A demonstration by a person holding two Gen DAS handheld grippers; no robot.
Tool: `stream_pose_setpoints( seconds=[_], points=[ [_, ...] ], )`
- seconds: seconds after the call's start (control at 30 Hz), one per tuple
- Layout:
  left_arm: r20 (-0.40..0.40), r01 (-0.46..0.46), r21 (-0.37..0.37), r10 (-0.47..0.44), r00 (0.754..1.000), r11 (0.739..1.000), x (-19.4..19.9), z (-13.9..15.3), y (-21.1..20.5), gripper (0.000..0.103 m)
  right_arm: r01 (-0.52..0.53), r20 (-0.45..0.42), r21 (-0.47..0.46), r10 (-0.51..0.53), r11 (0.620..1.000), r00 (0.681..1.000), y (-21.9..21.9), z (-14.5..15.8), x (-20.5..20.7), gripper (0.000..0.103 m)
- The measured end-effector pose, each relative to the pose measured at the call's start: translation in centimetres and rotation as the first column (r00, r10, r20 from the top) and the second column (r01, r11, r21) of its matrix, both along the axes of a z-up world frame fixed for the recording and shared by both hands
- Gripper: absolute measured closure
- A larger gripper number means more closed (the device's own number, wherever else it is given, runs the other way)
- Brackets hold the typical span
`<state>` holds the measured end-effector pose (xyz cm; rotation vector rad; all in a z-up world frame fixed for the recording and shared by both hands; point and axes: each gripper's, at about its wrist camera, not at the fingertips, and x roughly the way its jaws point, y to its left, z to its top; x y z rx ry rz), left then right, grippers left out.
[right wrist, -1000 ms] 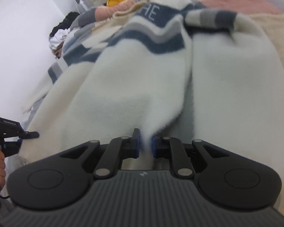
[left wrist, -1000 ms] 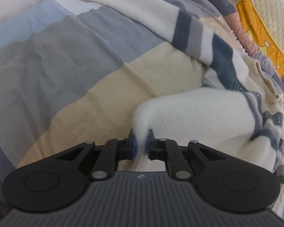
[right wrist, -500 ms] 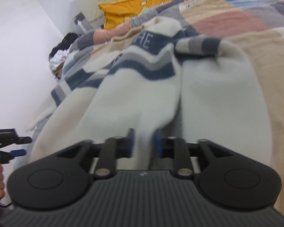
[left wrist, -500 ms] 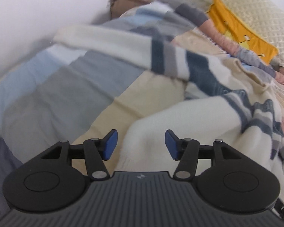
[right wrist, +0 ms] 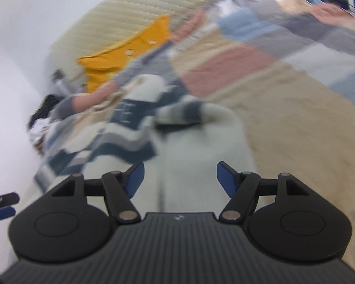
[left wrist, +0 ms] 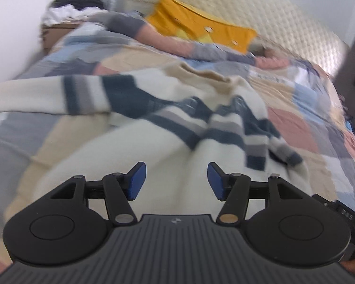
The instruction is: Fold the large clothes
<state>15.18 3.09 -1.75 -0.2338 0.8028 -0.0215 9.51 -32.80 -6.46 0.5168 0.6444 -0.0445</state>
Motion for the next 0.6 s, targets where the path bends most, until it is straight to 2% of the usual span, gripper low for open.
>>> stream_pose_setpoints(
  seconds=[0.1,0.23,0.37,0.5,0.6],
  points=[
    [-0.036,0.051,-0.02,-0.052,0.998,0.998,1.5,-2.2,-1.3,0.04,0.074,-0.052,-0.013,-0.075,0.997,0.996,-1.2,-1.1,0.4,0.033],
    [-0.173,0.043,-0.1,-0.06,0.983,0.994,3.4,-6.4,-0.9,0.04,0.166,-0.097,-0.019,-0.167,0.986,0.981,-2.5,-2.1,0.5,0.032],
    [-0.206,0.031,-0.113,-0.054,0.977,0.993,3.4,-9.0,0.2,0.04,0.215,-0.143,0.013,-0.211,0.976,0.967,-3.7,-3.2,0.6,0.032],
    [-0.236,0.004,-0.138,-0.037,0.971,0.99,3.8,-10.5,0.8,0.04,0.217,-0.227,0.138,-0.183,0.966,0.957,-4.6,-5.4,1.2,0.032],
    [-0.248,-0.001,-0.151,-0.036,0.968,0.988,4.1,-11.2,0.5,0.039,0.206,-0.219,0.168,-0.167,0.964,0.961,-4.4,-5.7,1.1,0.031]
  ],
)
